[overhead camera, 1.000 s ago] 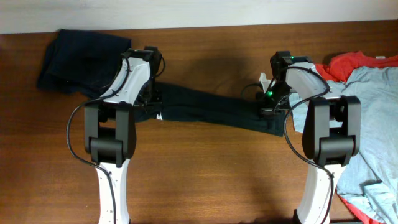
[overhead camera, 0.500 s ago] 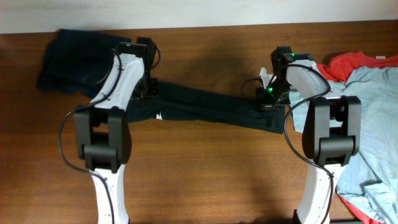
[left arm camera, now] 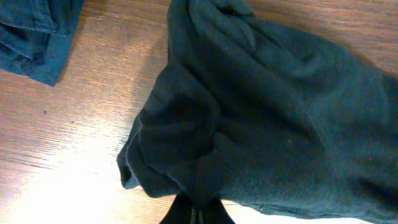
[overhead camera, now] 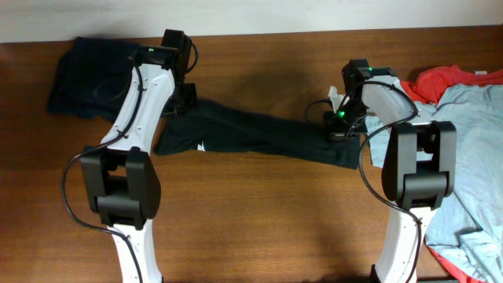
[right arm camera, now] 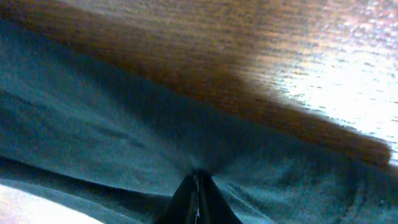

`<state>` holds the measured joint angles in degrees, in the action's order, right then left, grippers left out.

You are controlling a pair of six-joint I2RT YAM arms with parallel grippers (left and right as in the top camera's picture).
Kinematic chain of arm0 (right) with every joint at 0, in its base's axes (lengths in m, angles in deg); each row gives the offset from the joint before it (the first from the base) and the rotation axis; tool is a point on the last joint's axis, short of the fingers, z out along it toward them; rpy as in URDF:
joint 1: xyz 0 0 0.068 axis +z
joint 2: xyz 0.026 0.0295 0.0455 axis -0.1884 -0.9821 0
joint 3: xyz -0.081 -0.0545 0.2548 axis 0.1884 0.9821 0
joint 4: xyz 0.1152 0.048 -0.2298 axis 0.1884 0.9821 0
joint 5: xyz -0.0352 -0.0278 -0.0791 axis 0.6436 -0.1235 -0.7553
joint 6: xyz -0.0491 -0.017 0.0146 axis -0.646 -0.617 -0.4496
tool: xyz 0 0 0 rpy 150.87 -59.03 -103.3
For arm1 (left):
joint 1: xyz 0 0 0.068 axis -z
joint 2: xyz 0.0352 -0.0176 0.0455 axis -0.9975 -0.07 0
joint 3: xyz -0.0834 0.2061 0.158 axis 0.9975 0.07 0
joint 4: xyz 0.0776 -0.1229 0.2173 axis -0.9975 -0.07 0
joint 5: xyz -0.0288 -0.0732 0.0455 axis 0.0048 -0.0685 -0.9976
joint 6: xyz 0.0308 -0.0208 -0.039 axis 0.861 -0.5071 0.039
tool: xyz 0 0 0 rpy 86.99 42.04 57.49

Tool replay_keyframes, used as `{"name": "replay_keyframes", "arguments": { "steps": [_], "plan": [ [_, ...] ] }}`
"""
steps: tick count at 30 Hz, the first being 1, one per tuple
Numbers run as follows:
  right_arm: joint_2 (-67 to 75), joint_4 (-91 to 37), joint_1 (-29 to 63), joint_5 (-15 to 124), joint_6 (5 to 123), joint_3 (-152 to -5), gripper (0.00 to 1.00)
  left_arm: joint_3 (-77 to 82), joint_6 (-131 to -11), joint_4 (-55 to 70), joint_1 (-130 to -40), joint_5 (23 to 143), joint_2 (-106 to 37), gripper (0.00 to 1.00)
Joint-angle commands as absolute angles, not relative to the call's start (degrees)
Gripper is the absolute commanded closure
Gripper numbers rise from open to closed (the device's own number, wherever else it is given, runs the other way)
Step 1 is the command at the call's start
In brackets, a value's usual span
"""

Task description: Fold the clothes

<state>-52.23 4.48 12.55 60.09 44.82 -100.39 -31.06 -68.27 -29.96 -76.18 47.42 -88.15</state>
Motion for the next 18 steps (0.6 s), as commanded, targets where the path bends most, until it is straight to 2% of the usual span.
{"name": "replay_keyframes", "arguments": {
  "steps": [1,18],
  "plan": [
    [-52.9,5.1,12.7,59.6,44.5,-101.5,0.91,-31.6,-67.8,-30.5,-76.7,46.3,-87.2,0.99],
    [-52.9,6.2,12.7,59.6,44.5,-101.5,0.91,-23.6,-67.9,-28.9,-76.3,46.5,-88.2,0.99]
  ]
}}
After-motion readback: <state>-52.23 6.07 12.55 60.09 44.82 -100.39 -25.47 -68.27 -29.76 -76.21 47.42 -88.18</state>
